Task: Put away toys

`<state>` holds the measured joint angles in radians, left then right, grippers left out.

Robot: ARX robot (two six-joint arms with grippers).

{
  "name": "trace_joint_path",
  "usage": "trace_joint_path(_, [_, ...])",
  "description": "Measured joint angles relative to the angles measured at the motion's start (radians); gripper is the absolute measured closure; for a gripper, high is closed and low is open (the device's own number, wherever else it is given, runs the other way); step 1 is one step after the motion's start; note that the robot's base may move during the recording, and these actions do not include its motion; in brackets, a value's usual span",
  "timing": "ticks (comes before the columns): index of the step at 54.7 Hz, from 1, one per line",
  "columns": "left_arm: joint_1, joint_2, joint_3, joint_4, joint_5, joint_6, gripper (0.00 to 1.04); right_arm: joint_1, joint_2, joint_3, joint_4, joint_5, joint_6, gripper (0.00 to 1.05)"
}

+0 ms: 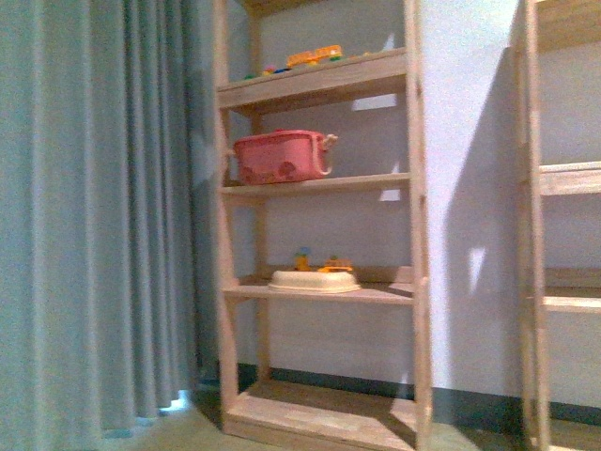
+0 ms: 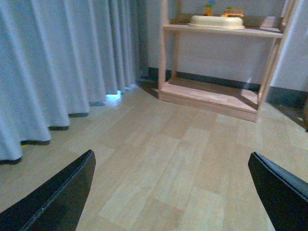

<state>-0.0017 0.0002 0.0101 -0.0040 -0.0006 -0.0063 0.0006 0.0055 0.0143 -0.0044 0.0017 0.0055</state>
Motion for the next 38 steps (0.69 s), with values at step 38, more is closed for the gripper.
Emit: trace_joint_path(38, [0.000,0.000,0.000,0.000,-0.005,0.000,0.06,0.000,0.000,0.000,0.000,-0.014,0.000,0.98])
